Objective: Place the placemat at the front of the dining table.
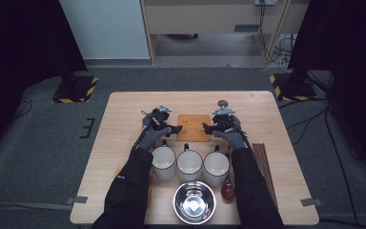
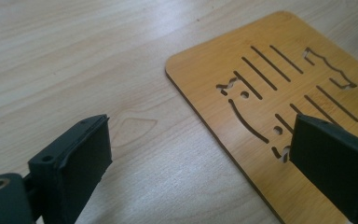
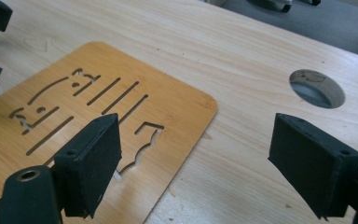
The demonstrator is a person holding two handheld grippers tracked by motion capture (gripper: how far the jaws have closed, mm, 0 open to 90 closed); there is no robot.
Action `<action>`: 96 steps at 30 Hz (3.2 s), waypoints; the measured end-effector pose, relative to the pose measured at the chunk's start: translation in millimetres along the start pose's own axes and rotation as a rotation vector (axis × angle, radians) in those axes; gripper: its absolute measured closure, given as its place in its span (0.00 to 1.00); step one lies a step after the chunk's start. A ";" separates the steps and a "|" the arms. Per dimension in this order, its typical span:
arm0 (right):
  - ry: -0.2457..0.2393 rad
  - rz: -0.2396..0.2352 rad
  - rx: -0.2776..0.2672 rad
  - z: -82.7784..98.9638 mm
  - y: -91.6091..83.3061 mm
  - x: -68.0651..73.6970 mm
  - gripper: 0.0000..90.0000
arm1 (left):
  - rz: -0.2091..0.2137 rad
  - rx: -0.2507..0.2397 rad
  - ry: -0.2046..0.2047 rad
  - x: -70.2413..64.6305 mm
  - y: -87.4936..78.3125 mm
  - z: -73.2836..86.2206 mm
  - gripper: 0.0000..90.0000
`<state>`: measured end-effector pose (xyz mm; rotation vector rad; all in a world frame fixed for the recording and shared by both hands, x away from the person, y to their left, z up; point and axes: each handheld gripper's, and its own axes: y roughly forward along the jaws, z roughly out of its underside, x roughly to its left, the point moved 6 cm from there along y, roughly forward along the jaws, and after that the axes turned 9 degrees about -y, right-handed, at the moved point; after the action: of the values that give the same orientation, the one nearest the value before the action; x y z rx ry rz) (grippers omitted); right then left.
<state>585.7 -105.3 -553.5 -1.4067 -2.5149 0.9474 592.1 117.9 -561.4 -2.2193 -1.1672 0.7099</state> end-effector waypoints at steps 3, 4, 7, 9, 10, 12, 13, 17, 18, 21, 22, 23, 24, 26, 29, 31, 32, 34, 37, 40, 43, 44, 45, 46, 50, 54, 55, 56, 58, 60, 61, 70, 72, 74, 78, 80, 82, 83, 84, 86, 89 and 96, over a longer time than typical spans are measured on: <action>0.006 0.005 -0.008 -2.2 -6.2 -3.7 0.18 | 0.003 -0.013 -0.015 2.3 -7.3 -0.4 0.06; 0.009 0.009 -0.005 -2.5 -8.8 -5.3 0.18 | 0.004 -0.020 -0.023 3.7 -10.6 -0.4 0.07; 0.036 0.028 -0.019 -4.1 -19.7 -12.7 0.18 | 0.006 -0.043 -0.044 7.9 -22.9 -0.4 0.09; 0.045 0.045 -0.022 -4.1 -27.3 -17.8 0.18 | 0.000 -0.055 -0.048 10.2 -31.3 0.1 0.10; 0.049 0.050 -0.027 -3.9 -31.2 -20.5 0.18 | -0.001 -0.059 -0.050 10.8 -35.7 0.6 0.11; 0.059 0.063 -0.025 -2.8 -38.2 -24.6 0.18 | -0.002 -0.067 -0.052 11.7 -43.4 1.3 0.12; 0.061 0.068 -0.021 -2.2 -41.9 -27.0 0.17 | -0.004 -0.073 -0.053 12.1 -47.9 1.0 0.12; 0.078 0.087 -0.032 -3.6 -58.8 -33.6 0.16 | -0.007 -0.102 -0.062 11.5 -66.3 0.7 0.14; 0.075 0.095 -0.035 -3.6 -62.8 -34.5 0.16 | -0.010 -0.103 -0.060 11.4 -69.2 1.0 0.14; 0.087 0.106 -0.039 -3.5 -74.1 -37.9 0.16 | -0.022 -0.121 -0.061 11.1 -81.1 -0.9 0.15; 0.092 0.113 -0.042 -3.7 -77.2 -39.0 0.16 | -0.016 -0.132 -0.068 9.3 -85.8 -1.8 0.16; 0.102 0.114 -0.047 -4.0 -82.5 -39.8 0.15 | -0.015 -0.135 -0.064 8.2 -88.4 -2.0 0.17; 0.105 0.116 -0.048 -3.9 -85.7 -40.0 0.15 | -0.016 -0.130 -0.056 6.3 -92.3 -1.6 0.18; 0.107 0.125 -0.061 -3.0 -94.6 -40.9 0.15 | -0.025 -0.124 -0.044 4.3 -96.7 -1.1 0.18; 0.130 0.135 -0.076 -1.0 -105.4 -43.5 0.15 | -0.010 -0.147 -0.059 0.2 -105.7 -2.3 0.19; 0.133 0.136 -0.081 1.6 -112.2 -44.2 0.15 | -0.010 -0.151 -0.058 -1.3 -110.8 -1.1 0.19; 0.133 0.140 -0.084 3.0 -115.2 -44.8 0.15 | -0.014 -0.151 -0.056 -1.4 -112.9 -0.5 0.19; 0.138 0.147 -0.088 6.0 -121.3 -47.0 0.14 | -0.028 -0.156 -0.051 -0.1 -117.8 1.1 0.20; 0.148 0.159 -0.084 12.0 -129.2 -51.2 0.14 | -0.036 -0.174 -0.060 2.7 -126.0 4.0 0.20; 0.149 0.176 -0.084 18.4 -136.0 -55.3 0.14 | -0.044 -0.191 -0.085 8.0 -136.2 8.7 0.21; 0.154 0.186 -0.085 26.6 -143.1 -59.4 0.14 | -0.048 -0.205 -0.101 12.2 -143.6 13.4 0.21; 0.158 0.186 -0.085 29.2 -145.5 -60.9 0.14 | -0.052 -0.207 -0.104 13.4 -145.3 14.5 0.22; 0.165 0.188 -0.088 31.0 -147.0 -62.3 0.14 | -0.054 -0.213 -0.109 15.2 -148.0 16.3 0.22; 0.177 0.192 -0.086 34.6 -149.5 -64.2 0.13 | -0.052 -0.222 -0.118 16.3 -150.3 17.5 0.22; 0.182 0.206 -0.079 44.6 -158.8 -69.7 0.13 | -0.049 -0.245 -0.132 17.7 -158.5 22.6 0.22; 0.188 0.215 -0.081 54.5 -167.1 -72.6 0.13 | -0.052 -0.252 -0.127 18.0 -168.8 28.5 0.22; 0.188 0.217 -0.079 58.2 -169.3 -73.5 0.13 | -0.053 -0.248 -0.128 17.9 -171.3 29.8 0.22; 0.192 0.217 -0.078 60.9 -170.9 -74.1 0.13 | -0.051 -0.250 -0.129 17.8 -174.0 30.6 0.22; 0.196 0.217 -0.077 66.0 -173.2 -75.3 0.13 | -0.047 -0.247 -0.131 17.2 -179.7 32.5 0.24; 0.199 0.219 -0.074 70.8 -174.4 -76.6 0.13 | -0.050 -0.250 -0.126 16.9 -184.8 34.4 0.24; 0.199 0.220 -0.069 73.5 -174.7 -77.0 0.13 | -0.049 -0.251 -0.125 16.6 -187.2 35.5 0.24; 0.198 0.224 -0.046 97.3 -178.4 -78.7 0.13 | -0.049 -0.243 -0.106 12.6 -199.9 52.4 0.26; 0.202 0.232 -0.040 102.0 -179.9 -80.8 0.13 | -0.047 -0.237 -0.093 10.0 -202.2 57.0 0.27; 0.207 0.239 -0.036 105.8 -181.8 -82.7 0.13 | -0.039 -0.231 -0.086 7.6 -204.3 60.4 0.28; 0.220 0.248 -0.037 110.9 -186.1 -85.4 0.13 | -0.041 -0.215 -0.046 -0.5 -209.7 69.9 0.29; 0.223 0.251 -0.039 113.1 -187.2 -85.8 0.13 | -0.035 -0.212 -0.035 -4.3 -212.1 74.4 0.30; 0.225 0.247 -0.038 115.8 -187.2 -84.5 0.13 | -0.024 -0.215 -0.036 -7.0 -214.3 78.5 0.31; 0.224 0.246 -0.038 117.3 -186.8 -83.9 0.13 | -0.020 -0.215 -0.037 -7.8 -215.3 80.7 0.31; 0.224 0.243 -0.034 119.0 -186.5 -82.9 0.13 | -0.013 -0.213 -0.038 -8.5 -216.1 82.9 0.31; 0.222 0.243 -0.024 121.9 -185.8 -83.2 0.13 | -0.008 -0.210 -0.040 -9.6 -217.3 87.6 0.31; 0.238 0.249 -0.025 123.4 -186.7 -85.5 0.13 | 0.007 -0.206 -0.043 -12.4 -219.4 95.2 0.32; 0.243 0.247 -0.010 130.2 -185.8 -85.4 0.13 | 0.038 -0.200 -0.049 -22.1 -225.4 115.7 0.32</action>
<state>448.5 -304.3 -535.4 -1.7476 -2.2117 0.7453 376.4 232.9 -491.4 -2.4069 -1.2724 0.6928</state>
